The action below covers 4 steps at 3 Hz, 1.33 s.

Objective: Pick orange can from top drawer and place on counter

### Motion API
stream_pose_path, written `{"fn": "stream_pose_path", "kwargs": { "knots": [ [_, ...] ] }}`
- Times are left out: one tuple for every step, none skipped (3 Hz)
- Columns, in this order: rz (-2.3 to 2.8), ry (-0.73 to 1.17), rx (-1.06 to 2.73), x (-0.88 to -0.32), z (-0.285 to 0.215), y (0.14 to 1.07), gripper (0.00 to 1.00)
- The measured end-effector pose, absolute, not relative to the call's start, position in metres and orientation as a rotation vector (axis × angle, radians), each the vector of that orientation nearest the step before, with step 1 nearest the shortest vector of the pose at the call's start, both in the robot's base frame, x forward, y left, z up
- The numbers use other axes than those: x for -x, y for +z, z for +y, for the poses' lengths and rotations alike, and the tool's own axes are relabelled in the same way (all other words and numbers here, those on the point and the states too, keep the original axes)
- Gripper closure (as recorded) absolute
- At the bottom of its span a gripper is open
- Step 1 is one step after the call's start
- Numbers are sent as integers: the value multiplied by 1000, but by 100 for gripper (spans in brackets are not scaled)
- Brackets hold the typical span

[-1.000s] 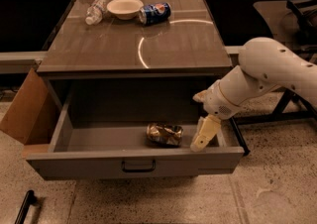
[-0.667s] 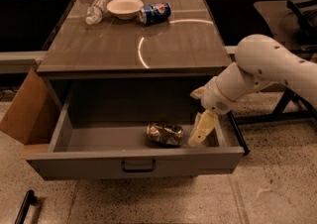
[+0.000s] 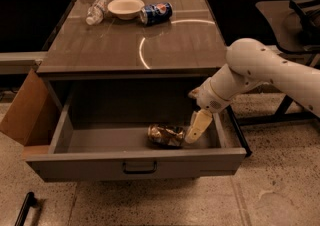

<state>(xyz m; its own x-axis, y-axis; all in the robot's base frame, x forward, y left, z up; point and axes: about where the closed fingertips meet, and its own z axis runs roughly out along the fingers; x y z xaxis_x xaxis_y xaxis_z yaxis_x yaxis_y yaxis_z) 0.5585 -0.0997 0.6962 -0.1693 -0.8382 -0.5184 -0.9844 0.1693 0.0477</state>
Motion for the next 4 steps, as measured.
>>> {"fn": "stream_pose_path", "kwargs": {
  "knots": [
    [2090, 522, 1718, -567, -91, 682, 0],
    [2090, 505, 1723, -574, -80, 672, 0],
    [2089, 492, 1733, -577, -67, 661, 0],
    [2106, 413, 1772, -570, -43, 642, 0]
  ]
}}
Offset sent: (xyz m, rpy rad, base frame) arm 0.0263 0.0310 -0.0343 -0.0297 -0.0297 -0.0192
